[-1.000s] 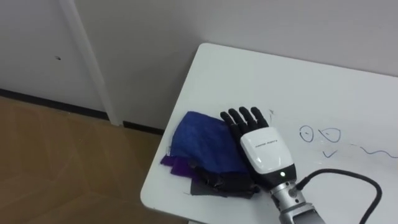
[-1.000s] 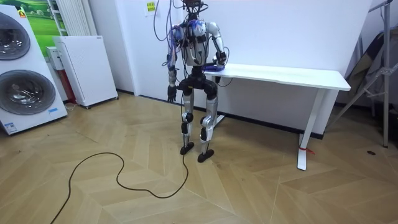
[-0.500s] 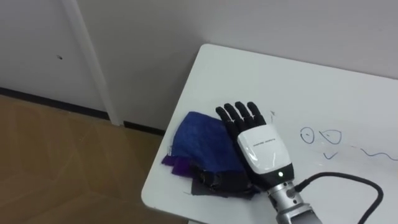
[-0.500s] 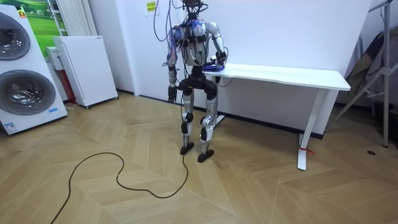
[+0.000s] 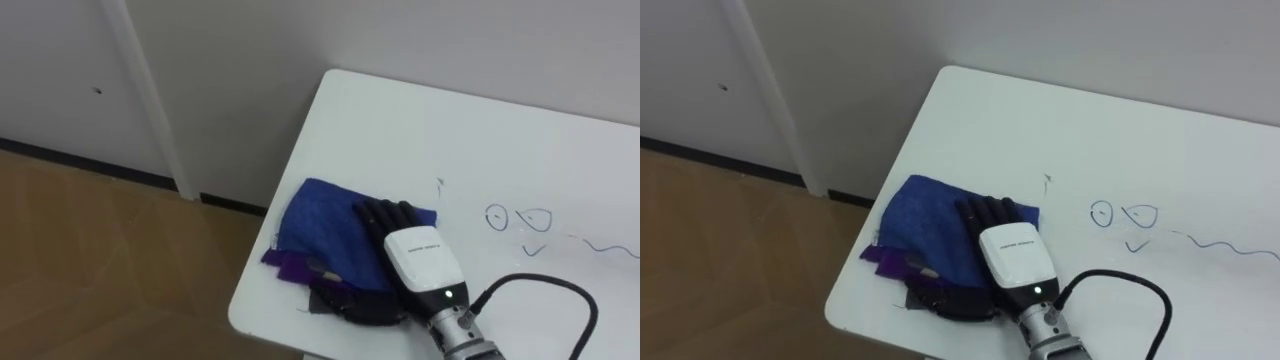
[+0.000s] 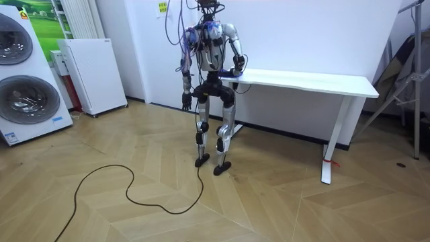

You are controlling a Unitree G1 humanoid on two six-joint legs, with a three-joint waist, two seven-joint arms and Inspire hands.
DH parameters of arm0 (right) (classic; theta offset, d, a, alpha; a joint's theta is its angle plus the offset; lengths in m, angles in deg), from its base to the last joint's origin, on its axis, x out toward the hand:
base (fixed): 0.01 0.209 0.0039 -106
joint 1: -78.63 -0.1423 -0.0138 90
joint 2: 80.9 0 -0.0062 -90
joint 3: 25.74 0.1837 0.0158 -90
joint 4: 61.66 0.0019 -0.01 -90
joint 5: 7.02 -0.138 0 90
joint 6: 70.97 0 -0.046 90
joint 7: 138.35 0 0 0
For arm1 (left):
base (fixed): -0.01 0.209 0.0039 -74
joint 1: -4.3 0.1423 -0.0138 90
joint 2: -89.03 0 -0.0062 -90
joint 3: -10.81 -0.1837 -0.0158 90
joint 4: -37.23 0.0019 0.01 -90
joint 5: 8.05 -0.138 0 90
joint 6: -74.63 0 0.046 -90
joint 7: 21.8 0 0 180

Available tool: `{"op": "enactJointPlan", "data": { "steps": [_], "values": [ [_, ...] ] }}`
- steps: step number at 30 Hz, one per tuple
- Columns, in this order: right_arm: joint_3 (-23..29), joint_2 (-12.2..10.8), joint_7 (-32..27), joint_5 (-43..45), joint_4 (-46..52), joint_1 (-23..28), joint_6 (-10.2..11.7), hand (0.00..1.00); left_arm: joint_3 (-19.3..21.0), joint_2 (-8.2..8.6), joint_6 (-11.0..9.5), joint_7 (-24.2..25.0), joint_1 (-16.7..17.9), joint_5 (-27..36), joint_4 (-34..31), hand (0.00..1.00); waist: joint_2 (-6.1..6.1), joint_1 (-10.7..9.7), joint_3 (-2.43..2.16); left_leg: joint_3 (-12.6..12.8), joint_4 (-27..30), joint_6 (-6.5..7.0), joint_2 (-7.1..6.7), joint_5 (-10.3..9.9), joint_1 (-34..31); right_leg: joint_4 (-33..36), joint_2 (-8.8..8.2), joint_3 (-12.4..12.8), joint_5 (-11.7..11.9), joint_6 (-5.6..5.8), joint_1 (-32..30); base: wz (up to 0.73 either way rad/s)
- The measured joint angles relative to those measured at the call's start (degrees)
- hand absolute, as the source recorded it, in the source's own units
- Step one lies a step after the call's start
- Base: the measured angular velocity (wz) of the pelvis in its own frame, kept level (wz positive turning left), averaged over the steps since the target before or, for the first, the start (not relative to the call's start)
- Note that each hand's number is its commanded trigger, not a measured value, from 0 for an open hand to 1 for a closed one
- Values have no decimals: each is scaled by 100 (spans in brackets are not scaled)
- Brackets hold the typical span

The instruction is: Wipe table

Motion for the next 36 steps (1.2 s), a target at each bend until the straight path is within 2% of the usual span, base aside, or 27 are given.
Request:
{"op": "enactJointPlan", "data": {
  "steps": [6,12,13,14,15,25,28,36],
  "values": [
    [32,1,32,-61,0,2,23,0,4,0,-9,-6,65,-3,-7,0,14,-37,-4,0,-1,10,-10,6,4,0,-13,-41,1,4,20,3],
    [191,-4,120,-99,-5,14,198,0,11,0,-71,-7,91,-9,-16,0,46,-95,-1,66,2,17,-7,10,7,-1,-22,-44,3,7,42,2],
    [199,-3,122,-99,-5,14,206,28,11,-1,-106,-7,106,-9,-17,0,53,-107,-2,66,2,19,-9,11,12,-1,-24,-46,3,8,50,3],
    [202,-4,122,-99,-7,17,212,78,11,0,-123,-7,109,-9,-17,0,60,-116,1,67,4,20,-10,12,17,-2,-26,-49,3,8,60,4],
    [204,-4,122,-99,-13,16,216,100,11,0,-127,-7,108,-9,-17,0,61,-120,1,68,5,20,-10,12,17,-2,-26,-49,3,8,63,5],
    [442,-27,-362,-89,21,-106,228,100,60,3,-105,15,148,-10,-17,0,90,-112,-23,67,5,30,-21,19,23,-2,-35,-54,3,9,85,2],
    [460,-26,-408,-45,34,-147,233,100,65,3,-101,9,166,-11,-27,0,66,-115,-39,55,-4,31,-23,22,52,-2,-34,-49,3,10,106,0],
    [558,-20,-439,-438,-34,-107,246,100,97,4,-111,-1,161,-11,-57,0,-2,-144,-17,-17,-6,39,-42,26,135,-8,-46,-141,4,12,229,5]
  ]
}}
